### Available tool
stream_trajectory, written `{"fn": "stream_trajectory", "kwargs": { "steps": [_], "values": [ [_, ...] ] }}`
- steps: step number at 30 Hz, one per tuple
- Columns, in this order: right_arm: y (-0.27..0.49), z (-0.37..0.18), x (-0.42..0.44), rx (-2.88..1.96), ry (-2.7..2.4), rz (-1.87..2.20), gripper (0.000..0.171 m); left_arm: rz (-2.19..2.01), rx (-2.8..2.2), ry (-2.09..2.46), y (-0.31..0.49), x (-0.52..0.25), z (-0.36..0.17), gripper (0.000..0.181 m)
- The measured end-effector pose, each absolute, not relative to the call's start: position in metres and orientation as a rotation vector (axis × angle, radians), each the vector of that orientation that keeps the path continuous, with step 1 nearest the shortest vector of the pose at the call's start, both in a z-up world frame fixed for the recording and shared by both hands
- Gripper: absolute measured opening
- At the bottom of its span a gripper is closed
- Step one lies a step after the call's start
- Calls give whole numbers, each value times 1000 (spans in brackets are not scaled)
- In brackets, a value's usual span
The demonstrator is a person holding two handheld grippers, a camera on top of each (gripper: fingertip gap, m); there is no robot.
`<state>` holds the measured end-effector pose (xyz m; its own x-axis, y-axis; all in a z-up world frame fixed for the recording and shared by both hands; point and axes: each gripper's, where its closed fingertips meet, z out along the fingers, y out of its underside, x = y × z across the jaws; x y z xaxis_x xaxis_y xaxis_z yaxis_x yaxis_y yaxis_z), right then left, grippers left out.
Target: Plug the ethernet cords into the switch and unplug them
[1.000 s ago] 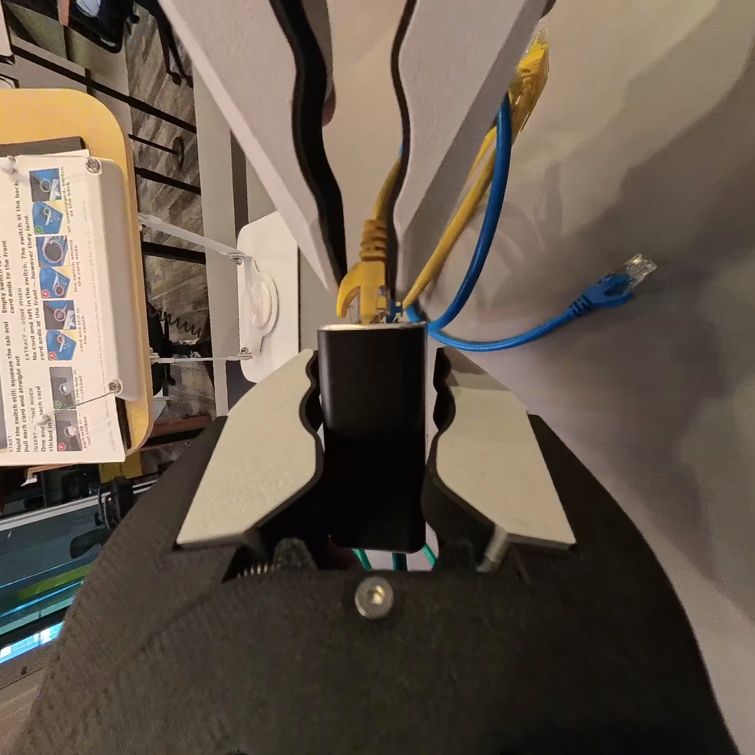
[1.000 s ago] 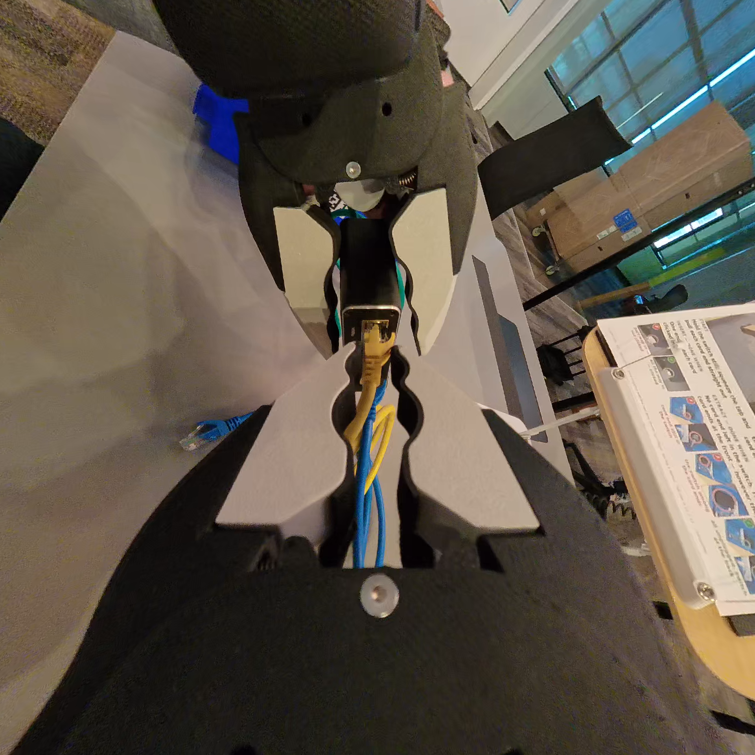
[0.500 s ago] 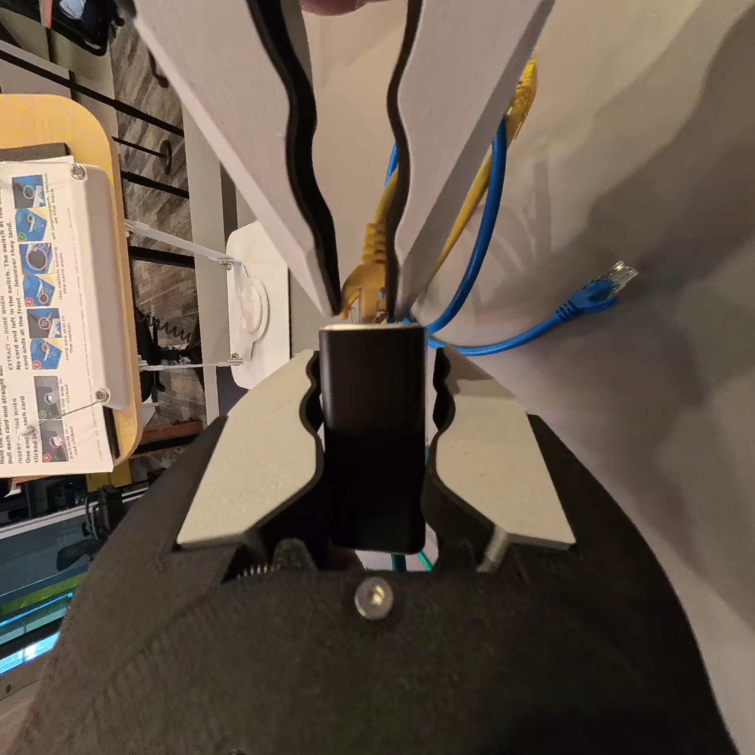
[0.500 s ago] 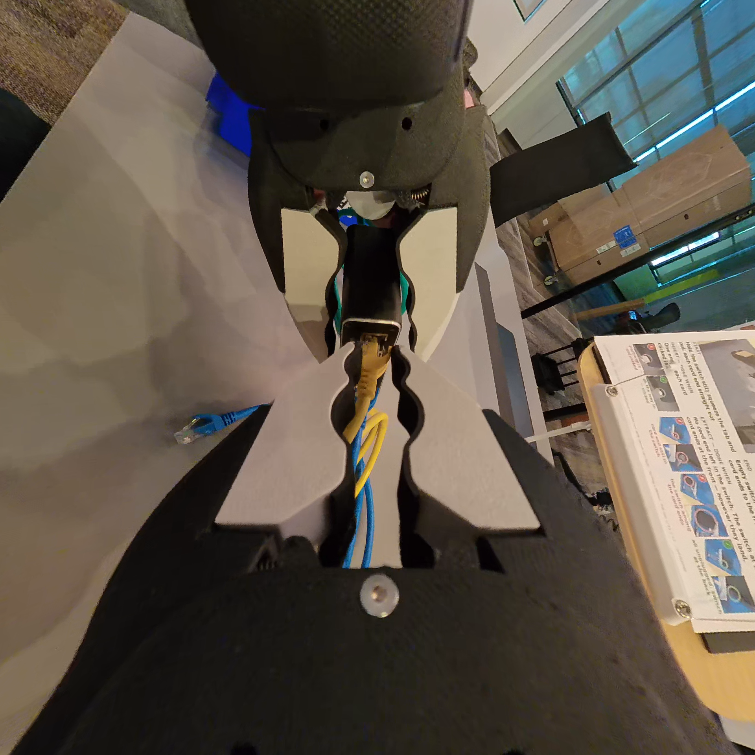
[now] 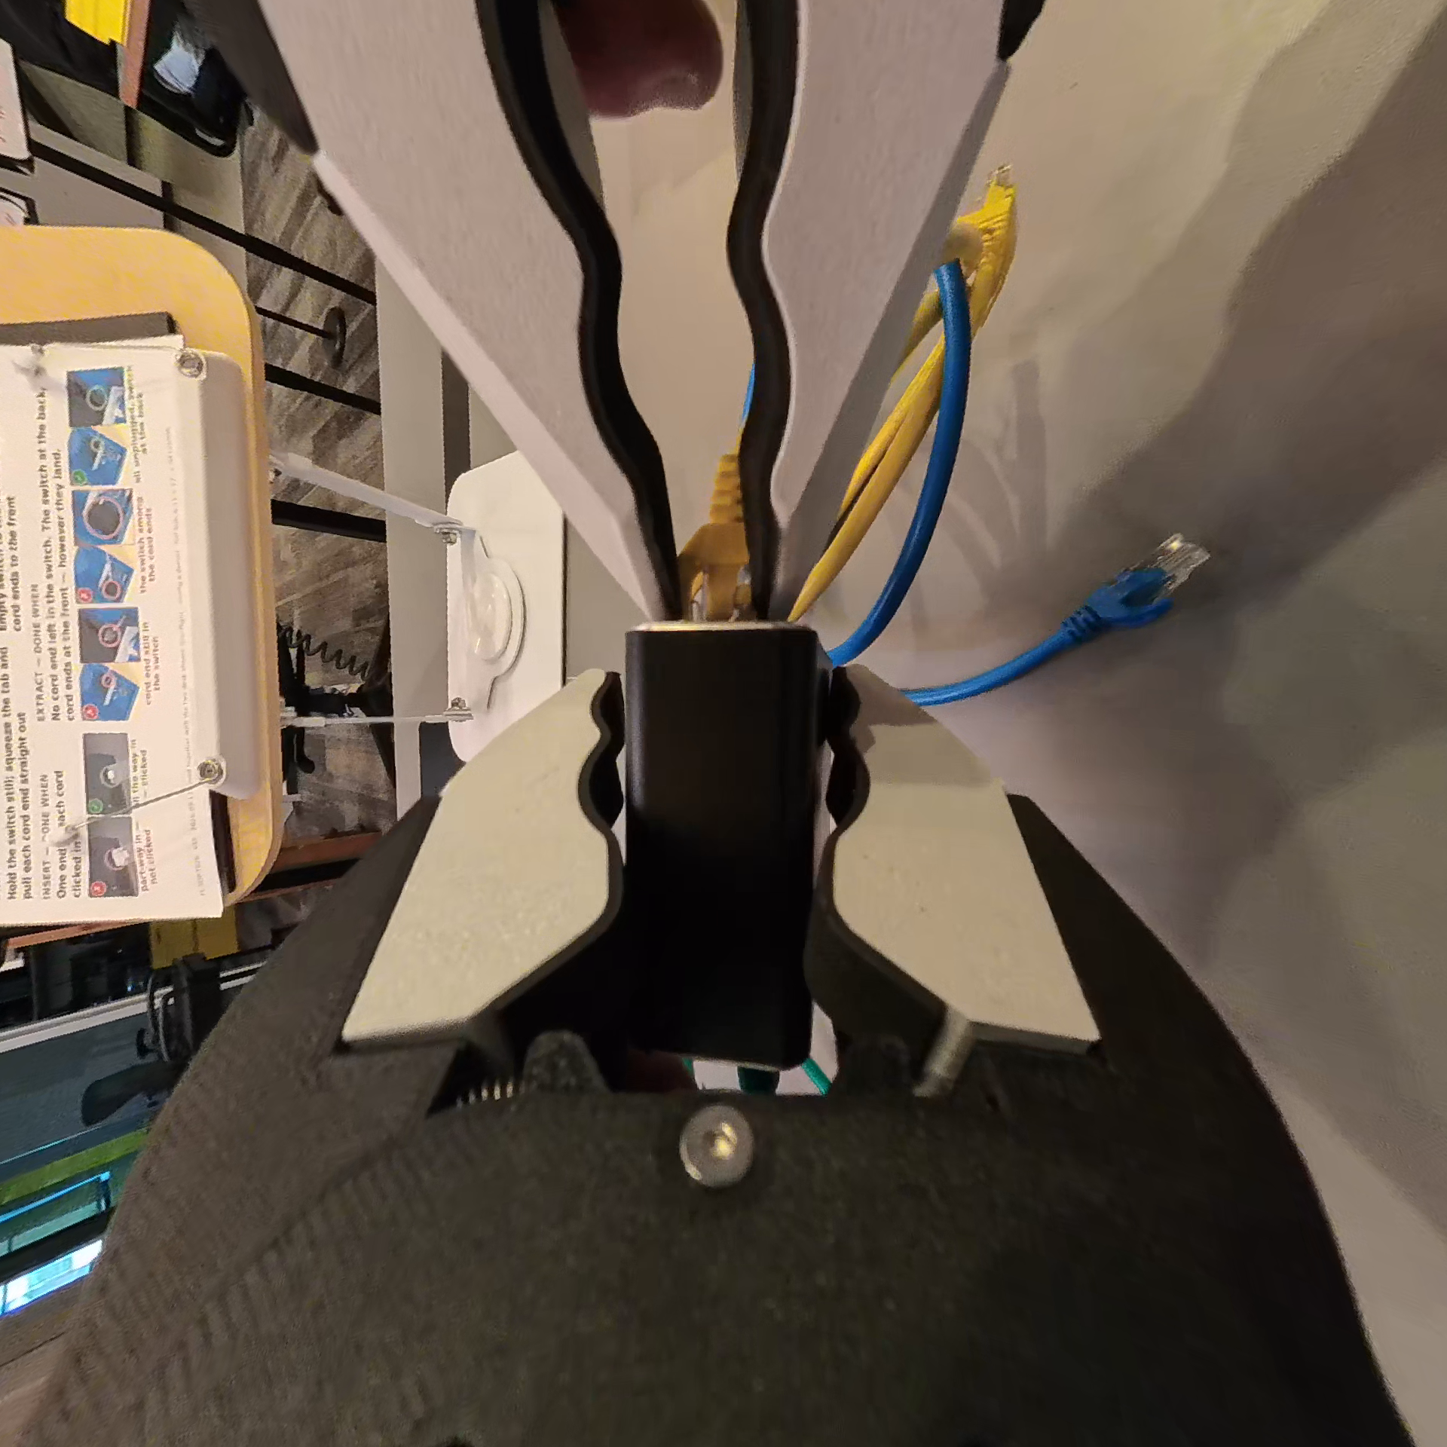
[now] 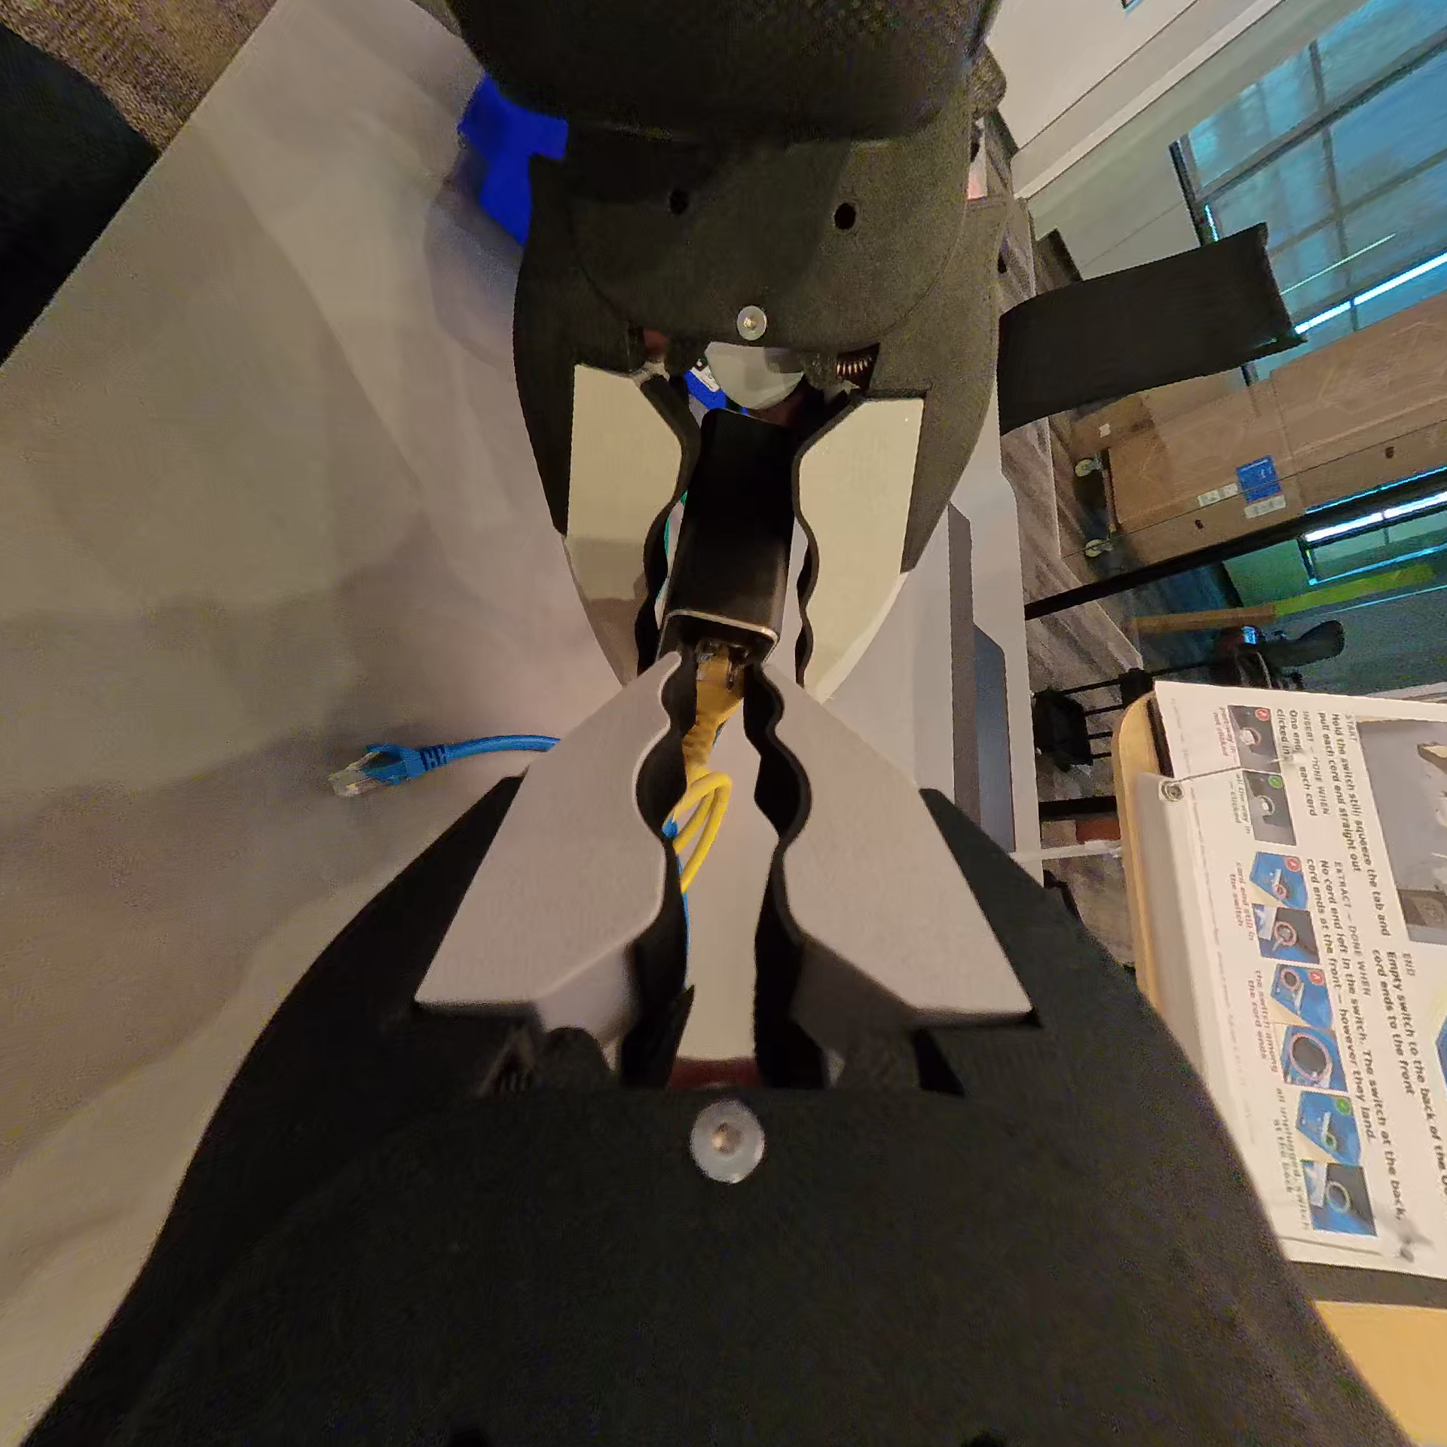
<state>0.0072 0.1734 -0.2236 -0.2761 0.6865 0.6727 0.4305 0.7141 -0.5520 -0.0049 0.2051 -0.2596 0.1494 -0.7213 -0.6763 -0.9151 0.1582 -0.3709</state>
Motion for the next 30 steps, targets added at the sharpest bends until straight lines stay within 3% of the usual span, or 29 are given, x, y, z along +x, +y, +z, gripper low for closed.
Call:
{"fn": "stream_trajectory", "kwargs": {
  "steps": [1, 30],
  "values": [
    [175, -223, 6, -866, -1920, 318, 10, 301, -1608, 1608, 206, -6, -259, 50],
    [179, -229, 9, -887, -2077, 155, 7, 184, -1683, 1550, 208, -1, -266, 49]
  ]
}}
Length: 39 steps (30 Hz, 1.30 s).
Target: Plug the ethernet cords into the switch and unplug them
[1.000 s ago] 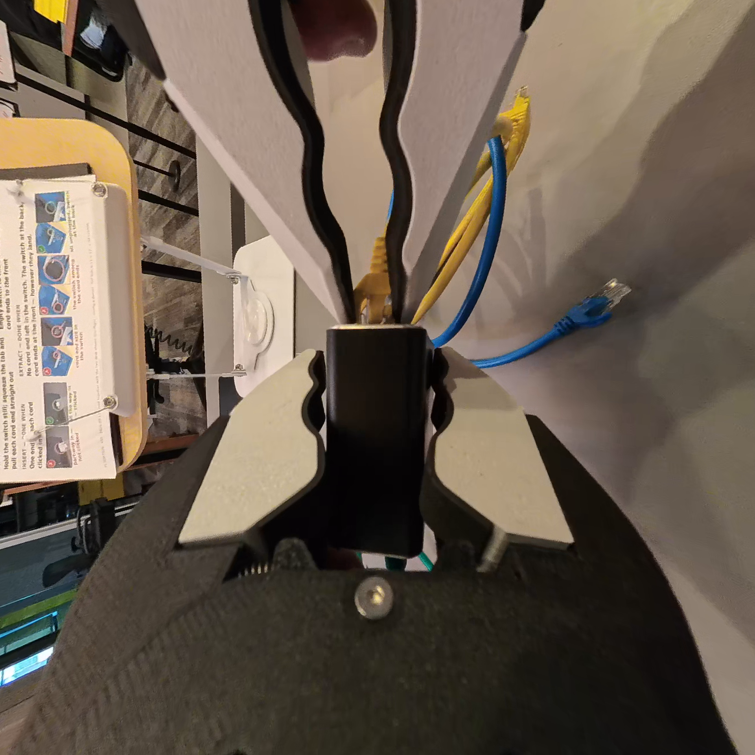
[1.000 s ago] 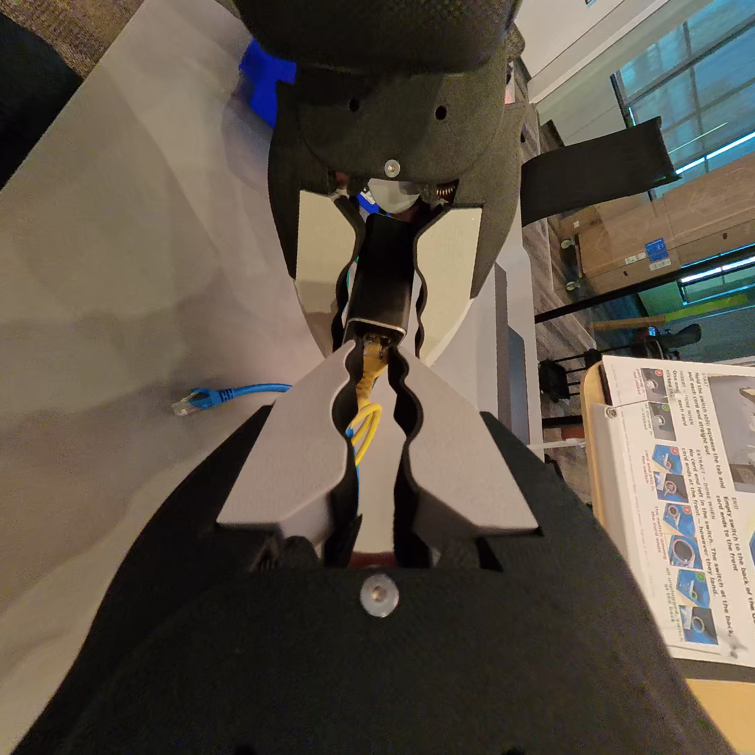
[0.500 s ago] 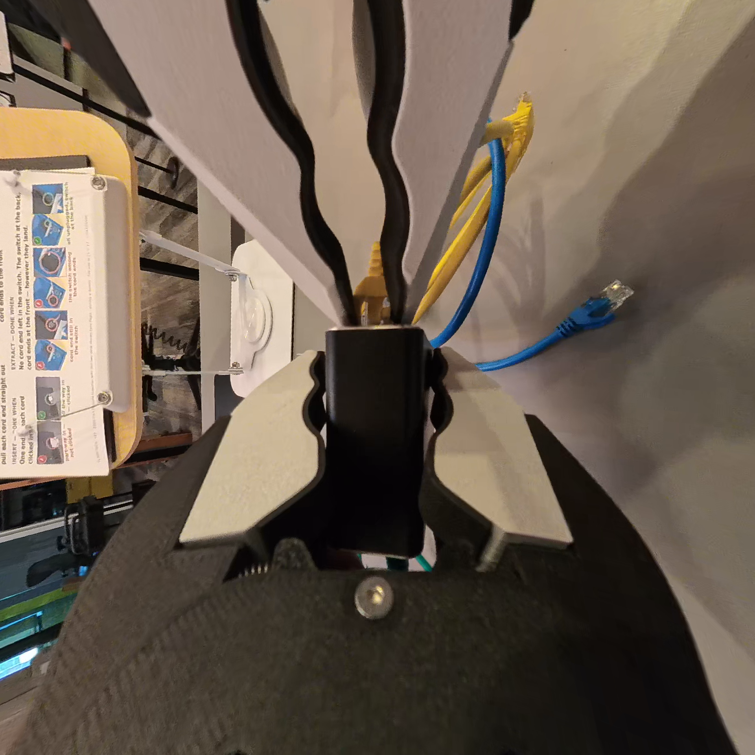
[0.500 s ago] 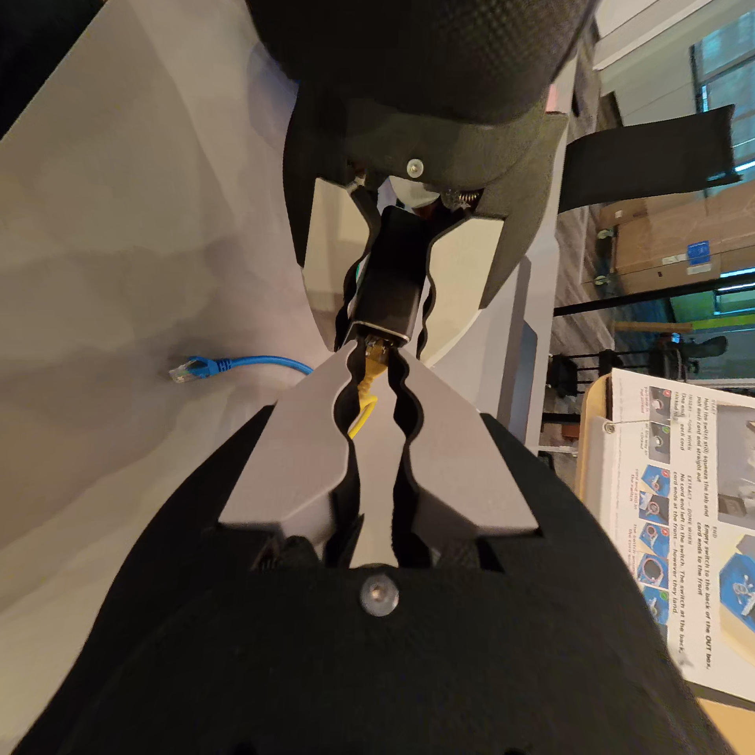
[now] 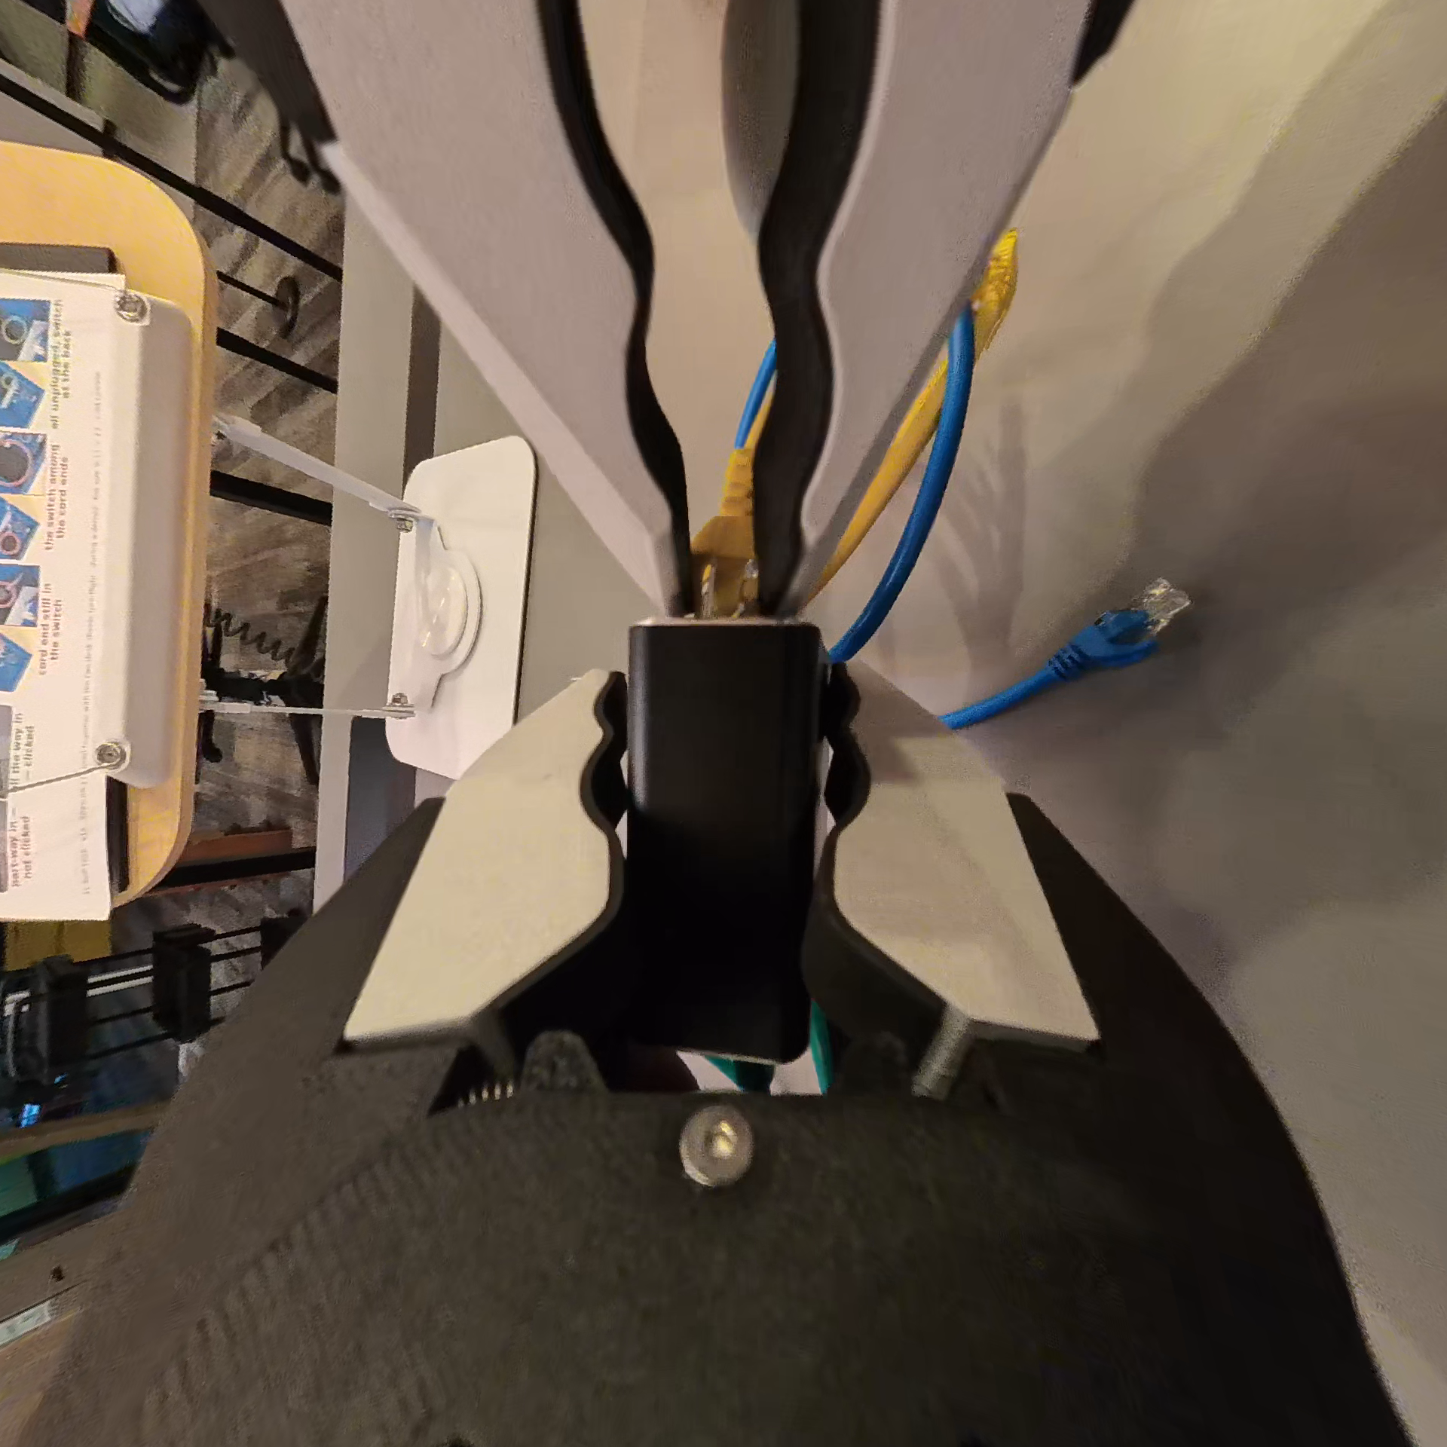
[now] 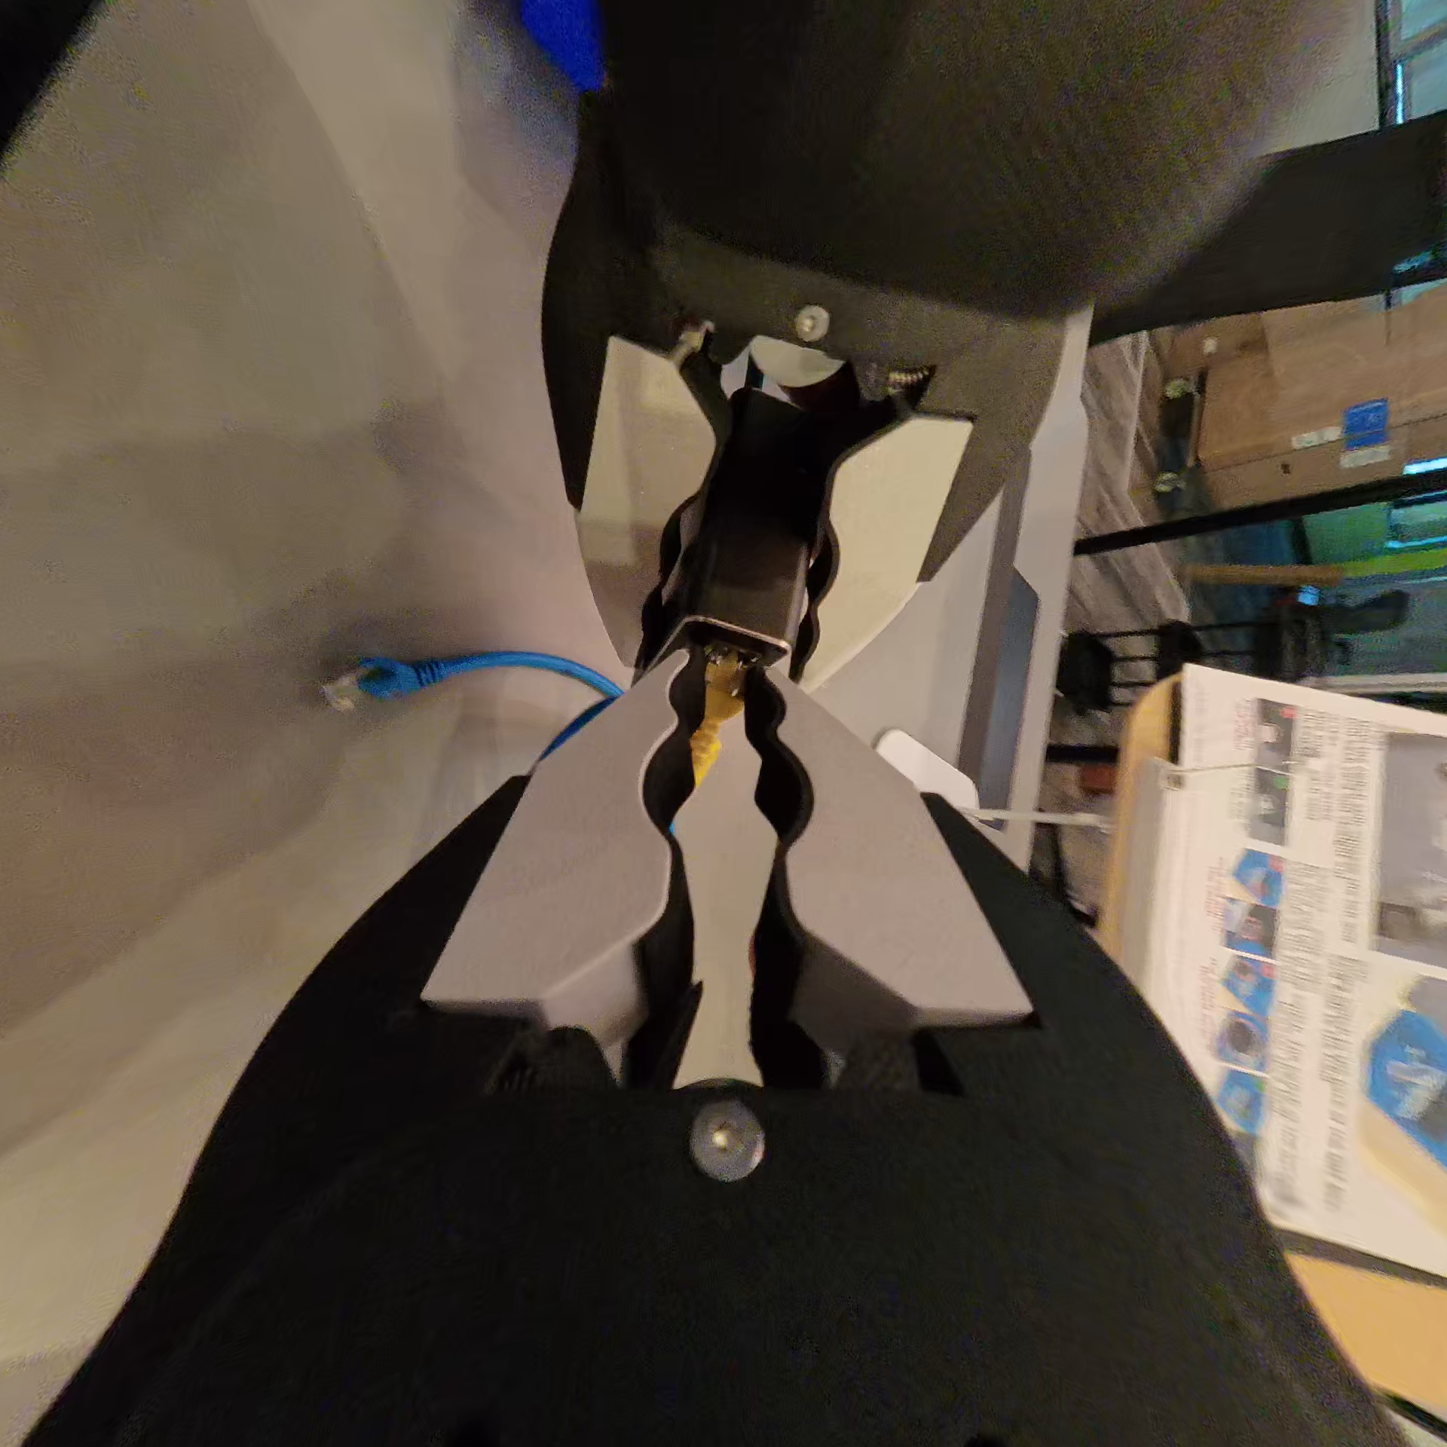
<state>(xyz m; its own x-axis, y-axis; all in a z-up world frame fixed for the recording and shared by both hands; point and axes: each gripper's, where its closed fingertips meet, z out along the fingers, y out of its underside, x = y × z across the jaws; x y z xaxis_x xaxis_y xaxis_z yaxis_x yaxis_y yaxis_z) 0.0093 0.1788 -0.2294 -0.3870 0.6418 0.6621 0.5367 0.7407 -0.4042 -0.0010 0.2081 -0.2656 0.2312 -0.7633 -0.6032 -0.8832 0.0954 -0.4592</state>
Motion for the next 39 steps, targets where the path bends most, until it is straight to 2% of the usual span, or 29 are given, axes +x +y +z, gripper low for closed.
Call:
{"fn": "stream_trajectory", "kwargs": {
  "steps": [5, 18, 25, 36, 39],
  "values": [
    [177, -230, 12, -847, -2095, 14, 7, 154, -1696, 1539, 207, 1, -268, 49],
    [169, -209, 19, -1008, -1945, 676, 7, 95, -1641, 1521, 200, 12, -252, 48],
    [170, -218, 20, -966, -2033, 334, 7, 78, -1652, 1534, 200, 12, -261, 48],
    [165, -203, 23, -1069, -1861, 775, 8, 67, -1600, 1520, 197, 19, -248, 47],
    [163, -206, 22, -1034, -1894, 637, 9, 84, -1602, 1543, 194, 17, -250, 46]
  ]
}}
